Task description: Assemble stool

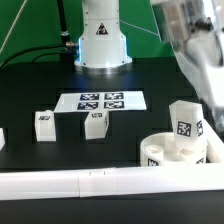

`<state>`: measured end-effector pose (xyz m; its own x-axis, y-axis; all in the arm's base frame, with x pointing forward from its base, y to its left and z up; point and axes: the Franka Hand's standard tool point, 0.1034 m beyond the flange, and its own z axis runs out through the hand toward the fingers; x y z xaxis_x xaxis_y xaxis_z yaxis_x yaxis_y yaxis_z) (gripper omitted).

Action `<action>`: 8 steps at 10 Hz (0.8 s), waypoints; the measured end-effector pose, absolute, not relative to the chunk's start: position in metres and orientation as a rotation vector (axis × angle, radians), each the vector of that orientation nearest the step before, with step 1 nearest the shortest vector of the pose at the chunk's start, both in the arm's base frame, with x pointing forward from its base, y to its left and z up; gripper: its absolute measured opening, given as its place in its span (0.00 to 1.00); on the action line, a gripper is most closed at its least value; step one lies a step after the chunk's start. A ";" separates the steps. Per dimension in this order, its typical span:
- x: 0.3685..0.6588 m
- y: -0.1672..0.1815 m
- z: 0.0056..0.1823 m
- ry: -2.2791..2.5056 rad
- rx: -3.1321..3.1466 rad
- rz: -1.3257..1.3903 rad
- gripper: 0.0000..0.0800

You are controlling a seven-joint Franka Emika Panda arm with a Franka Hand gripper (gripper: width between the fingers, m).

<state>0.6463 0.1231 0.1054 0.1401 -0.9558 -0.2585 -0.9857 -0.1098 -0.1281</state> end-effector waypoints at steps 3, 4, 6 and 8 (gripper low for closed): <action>0.645 0.123 0.111 1.619 -2.354 0.129 0.81; 0.645 0.123 0.111 1.559 -2.392 0.119 0.81; 0.643 0.124 0.112 1.220 -2.618 0.062 0.81; 0.645 0.118 0.125 0.684 -2.855 -0.038 0.81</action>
Offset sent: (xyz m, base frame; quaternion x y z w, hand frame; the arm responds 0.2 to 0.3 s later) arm 0.0000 0.0000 0.0000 0.0000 0.0000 -0.1296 0.9916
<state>0.6448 0.1181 0.1248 0.8924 -0.4507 -0.0227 -0.4455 -0.8717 -0.2040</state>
